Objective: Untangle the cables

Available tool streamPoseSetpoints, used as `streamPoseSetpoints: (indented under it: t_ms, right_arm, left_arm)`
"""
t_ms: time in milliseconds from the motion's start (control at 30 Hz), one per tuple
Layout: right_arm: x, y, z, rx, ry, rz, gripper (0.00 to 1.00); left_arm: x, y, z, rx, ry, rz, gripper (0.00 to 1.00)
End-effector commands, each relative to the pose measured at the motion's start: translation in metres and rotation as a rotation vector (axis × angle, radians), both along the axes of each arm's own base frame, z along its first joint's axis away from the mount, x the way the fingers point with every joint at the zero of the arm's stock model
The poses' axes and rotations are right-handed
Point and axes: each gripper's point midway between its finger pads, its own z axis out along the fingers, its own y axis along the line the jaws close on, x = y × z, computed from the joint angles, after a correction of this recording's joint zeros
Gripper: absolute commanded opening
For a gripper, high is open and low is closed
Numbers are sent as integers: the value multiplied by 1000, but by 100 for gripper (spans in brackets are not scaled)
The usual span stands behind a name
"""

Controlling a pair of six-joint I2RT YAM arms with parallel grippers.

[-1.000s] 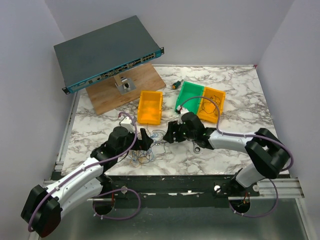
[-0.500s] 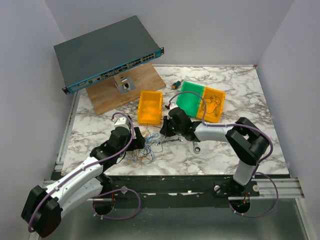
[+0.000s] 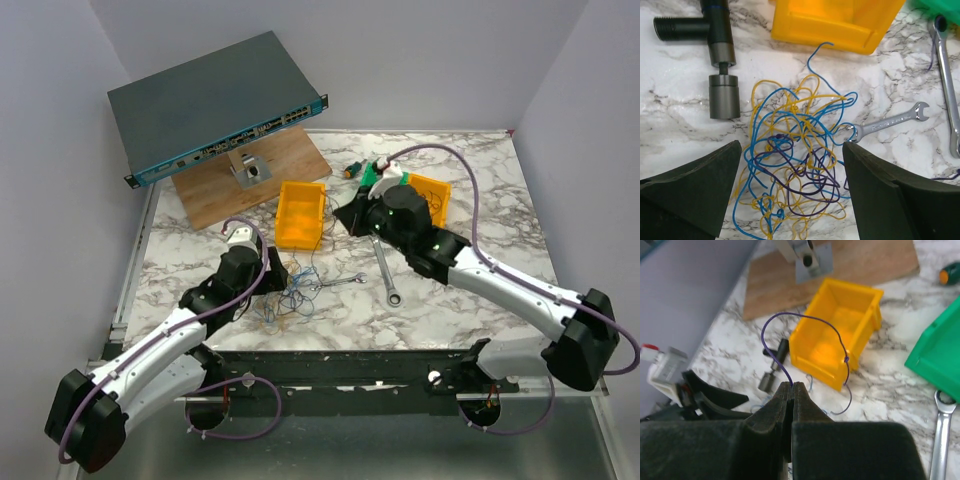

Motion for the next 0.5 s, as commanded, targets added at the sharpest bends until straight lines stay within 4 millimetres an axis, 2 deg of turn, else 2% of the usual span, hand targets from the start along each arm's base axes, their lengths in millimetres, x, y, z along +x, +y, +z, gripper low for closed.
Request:
streamPoseSetpoints:
  t_ms: [0,100,267,467]
  right_arm:
    - [6,-20,47,-31,-70,-80,1]
    - [16,-39,82,-17,-125,-169,1]
    - [36,-72,132,6,-182,-300,1]
    - [40,-88,189,78,-252,-321,1]
  left_arm:
    - [11,-10,29,8,-77,-74,84]
    - [11,-21,32,-15,-93,-128,84]
    - [11,-26,28,-23,-79,-155,84]
    - [10,-33,30,-36,-87,-195,84]
